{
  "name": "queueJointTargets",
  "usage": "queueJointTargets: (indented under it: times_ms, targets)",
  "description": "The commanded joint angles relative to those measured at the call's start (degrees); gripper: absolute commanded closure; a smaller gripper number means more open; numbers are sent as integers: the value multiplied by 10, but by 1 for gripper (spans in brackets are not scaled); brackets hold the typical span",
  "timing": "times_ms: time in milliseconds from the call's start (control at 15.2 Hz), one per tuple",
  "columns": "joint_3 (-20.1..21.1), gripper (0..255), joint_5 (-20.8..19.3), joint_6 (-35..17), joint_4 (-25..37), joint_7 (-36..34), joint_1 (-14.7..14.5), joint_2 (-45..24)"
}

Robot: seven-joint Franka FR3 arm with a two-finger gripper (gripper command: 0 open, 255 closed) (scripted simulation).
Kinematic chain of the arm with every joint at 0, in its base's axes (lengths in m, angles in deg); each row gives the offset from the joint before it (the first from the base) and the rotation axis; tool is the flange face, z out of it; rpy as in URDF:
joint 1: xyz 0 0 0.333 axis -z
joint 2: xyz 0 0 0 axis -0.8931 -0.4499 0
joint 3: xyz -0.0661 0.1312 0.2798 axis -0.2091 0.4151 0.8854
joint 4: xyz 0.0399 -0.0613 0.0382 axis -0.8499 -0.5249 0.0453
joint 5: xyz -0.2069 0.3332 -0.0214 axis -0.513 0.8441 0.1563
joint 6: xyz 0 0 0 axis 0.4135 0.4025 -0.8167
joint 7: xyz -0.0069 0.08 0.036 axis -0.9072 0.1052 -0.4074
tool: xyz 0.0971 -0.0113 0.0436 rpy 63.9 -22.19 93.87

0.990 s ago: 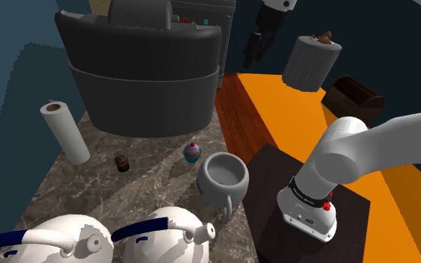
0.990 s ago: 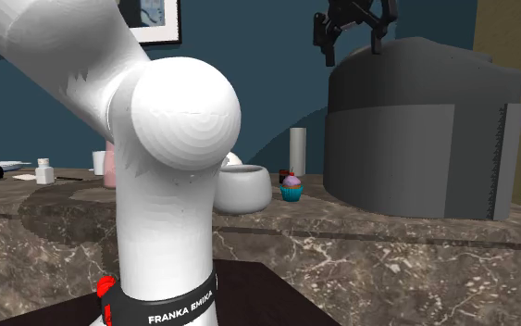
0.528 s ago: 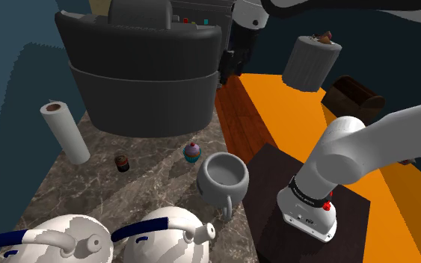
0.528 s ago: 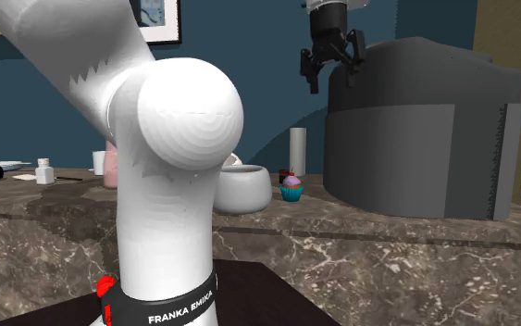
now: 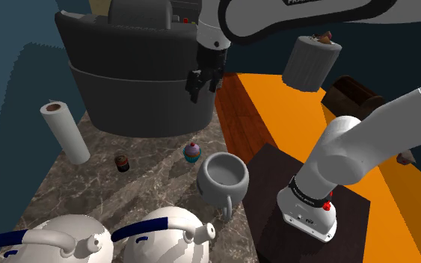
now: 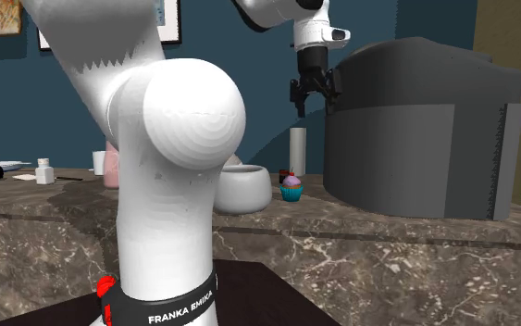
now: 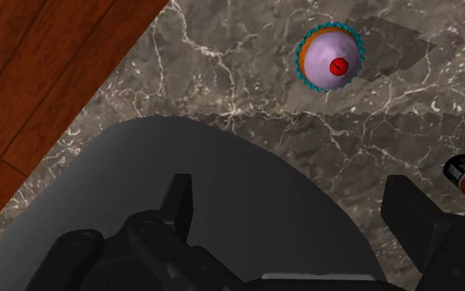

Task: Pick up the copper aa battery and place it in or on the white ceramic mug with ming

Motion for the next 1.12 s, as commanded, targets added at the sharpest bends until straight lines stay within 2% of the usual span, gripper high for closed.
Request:
queueJointTargets:
  times_ms: [0,462,792,1056]
  targets:
    - [21,0,2,-21,9,-27,-4,-34]
    - [83,0,-21,-75,73,-122,-13,-168]
    - [116,0,-62,-99,140,-197,-26,-276]
    - [128,0,-104,-105,207,-256,-47,-368]
